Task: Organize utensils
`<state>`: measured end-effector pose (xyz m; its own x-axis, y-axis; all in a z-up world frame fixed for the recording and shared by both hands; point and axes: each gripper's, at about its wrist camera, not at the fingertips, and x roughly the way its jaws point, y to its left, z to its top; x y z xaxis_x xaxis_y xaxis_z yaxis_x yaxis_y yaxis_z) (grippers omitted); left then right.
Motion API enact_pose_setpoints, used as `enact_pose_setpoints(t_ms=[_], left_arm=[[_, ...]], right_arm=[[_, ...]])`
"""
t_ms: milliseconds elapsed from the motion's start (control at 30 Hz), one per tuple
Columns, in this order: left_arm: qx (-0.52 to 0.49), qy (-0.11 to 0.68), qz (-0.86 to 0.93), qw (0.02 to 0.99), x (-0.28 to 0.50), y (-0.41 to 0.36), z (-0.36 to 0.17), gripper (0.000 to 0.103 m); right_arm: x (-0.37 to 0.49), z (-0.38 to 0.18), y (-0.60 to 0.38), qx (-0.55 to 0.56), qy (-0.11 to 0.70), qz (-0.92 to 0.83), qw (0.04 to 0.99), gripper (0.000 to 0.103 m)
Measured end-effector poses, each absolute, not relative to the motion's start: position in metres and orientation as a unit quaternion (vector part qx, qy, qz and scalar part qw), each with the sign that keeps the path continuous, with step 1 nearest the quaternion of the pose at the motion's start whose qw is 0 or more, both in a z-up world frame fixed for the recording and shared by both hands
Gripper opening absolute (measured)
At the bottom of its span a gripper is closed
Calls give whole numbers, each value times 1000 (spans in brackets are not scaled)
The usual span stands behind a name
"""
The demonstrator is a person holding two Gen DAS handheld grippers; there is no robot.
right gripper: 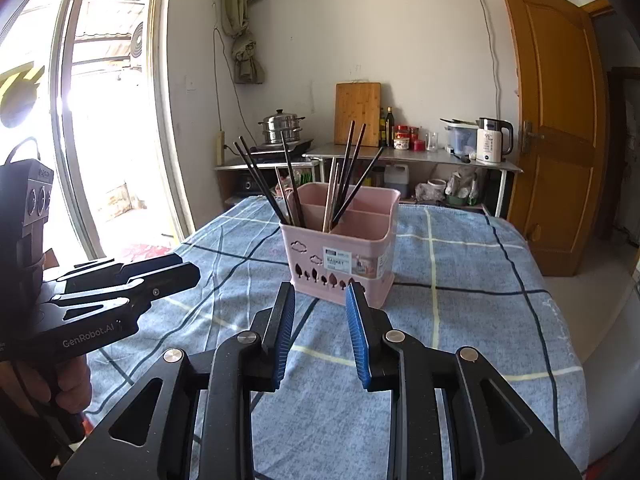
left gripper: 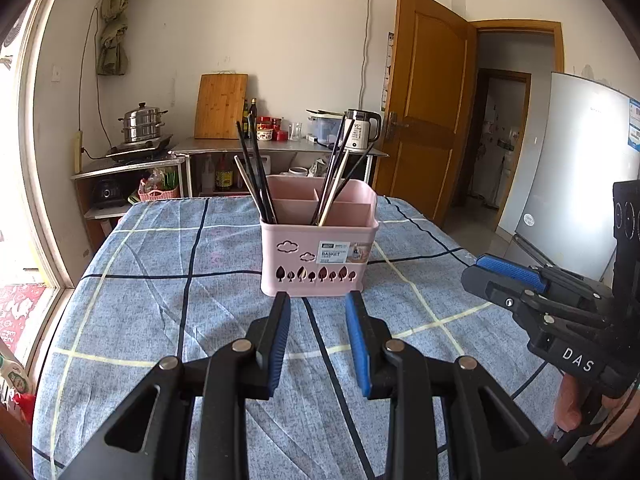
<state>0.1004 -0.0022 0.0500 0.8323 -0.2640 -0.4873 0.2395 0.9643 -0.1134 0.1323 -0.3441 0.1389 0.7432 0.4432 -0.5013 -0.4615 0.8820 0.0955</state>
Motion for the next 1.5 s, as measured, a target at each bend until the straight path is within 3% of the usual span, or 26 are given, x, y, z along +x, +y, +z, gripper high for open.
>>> enact_pose_setpoints(t_ms=[333,467,1500], left_arm=[[-16,277,-132,952,85,-10,25,32],[-15,281,-124,952,83,-12,19,32],[-10,277,-108,955,79,-17,15,32]], right_arm=[[115,120,-347,-12,279,237,931,29],[110,115,-351,-5,280,235,931,36],[108,106,-346,-14,289,233,928,37]])
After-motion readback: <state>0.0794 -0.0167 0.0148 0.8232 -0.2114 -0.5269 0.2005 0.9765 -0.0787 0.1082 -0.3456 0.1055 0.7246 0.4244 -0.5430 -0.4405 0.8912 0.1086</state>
